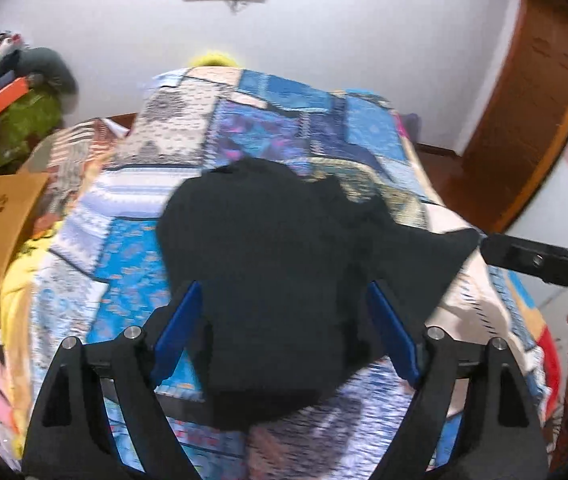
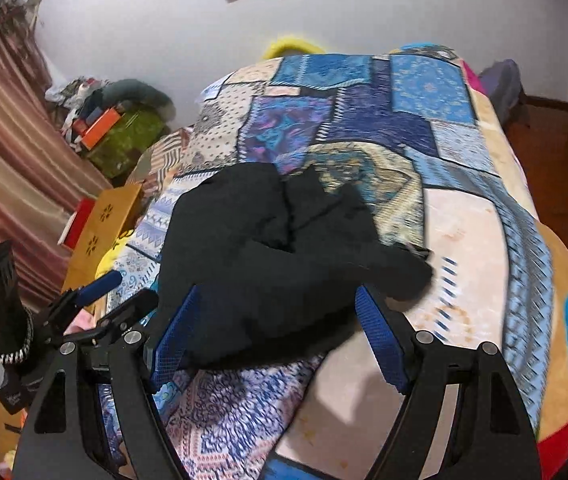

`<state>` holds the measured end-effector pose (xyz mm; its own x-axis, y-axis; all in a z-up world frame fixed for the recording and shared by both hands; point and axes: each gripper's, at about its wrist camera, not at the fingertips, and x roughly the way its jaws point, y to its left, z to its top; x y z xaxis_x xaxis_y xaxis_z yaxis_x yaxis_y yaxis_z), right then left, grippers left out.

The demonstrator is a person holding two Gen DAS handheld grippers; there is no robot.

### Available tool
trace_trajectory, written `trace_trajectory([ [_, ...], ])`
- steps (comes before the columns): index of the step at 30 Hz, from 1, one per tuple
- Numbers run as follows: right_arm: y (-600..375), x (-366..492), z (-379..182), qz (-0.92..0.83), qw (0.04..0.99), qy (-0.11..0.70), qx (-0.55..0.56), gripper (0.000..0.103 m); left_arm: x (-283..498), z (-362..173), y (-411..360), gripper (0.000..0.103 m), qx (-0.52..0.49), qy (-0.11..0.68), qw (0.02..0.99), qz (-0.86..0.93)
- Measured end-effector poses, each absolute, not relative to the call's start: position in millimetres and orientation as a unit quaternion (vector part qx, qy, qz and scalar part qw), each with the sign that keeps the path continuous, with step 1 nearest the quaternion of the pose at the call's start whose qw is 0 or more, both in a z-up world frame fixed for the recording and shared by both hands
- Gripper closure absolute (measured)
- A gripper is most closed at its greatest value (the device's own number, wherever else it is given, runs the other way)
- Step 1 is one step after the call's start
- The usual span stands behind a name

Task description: Fold large clothes

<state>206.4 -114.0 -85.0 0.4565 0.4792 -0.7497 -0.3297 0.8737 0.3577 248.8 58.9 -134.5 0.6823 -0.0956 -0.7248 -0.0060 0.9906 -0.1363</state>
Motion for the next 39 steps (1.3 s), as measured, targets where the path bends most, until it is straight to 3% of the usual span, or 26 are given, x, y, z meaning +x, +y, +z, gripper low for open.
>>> trace_trajectory([
  [7, -94.9, 216.5, -121.0, 0.204, 0.86, 0.468, 0.017, 0.026, 267.6, -181.4, 71.5, 0.019, -0.081, 0.457, 0.885, -0.022],
  [10, -107.6, 221.3, -139.3, 0.199, 0.843, 0.498, 0.042, 0.026, 267.2, -201.7, 67.1, 0.008, -0.085, 0.466, 0.881, -0.026],
  [13, -123.5, 224.7, -156.0, 0.202, 0.821, 0.528, 0.077, 0.023, 264.6, -208.5, 66.9, 0.005, -0.094, 0.463, 0.881, -0.025],
  [31, -154.7, 217.5, -123.0, 0.198, 0.835, 0.505, 0.092, 0.02, 263.6, -186.7, 113.5, 0.005, -0.135, 0.443, 0.886, 0.006],
  [39, -177.6, 239.8, -151.8, 0.205, 0.792, 0.546, 0.184, 0.02, 280.3, -221.2, 151.2, 0.005, -0.267, 0.478, 0.837, -0.022],
])
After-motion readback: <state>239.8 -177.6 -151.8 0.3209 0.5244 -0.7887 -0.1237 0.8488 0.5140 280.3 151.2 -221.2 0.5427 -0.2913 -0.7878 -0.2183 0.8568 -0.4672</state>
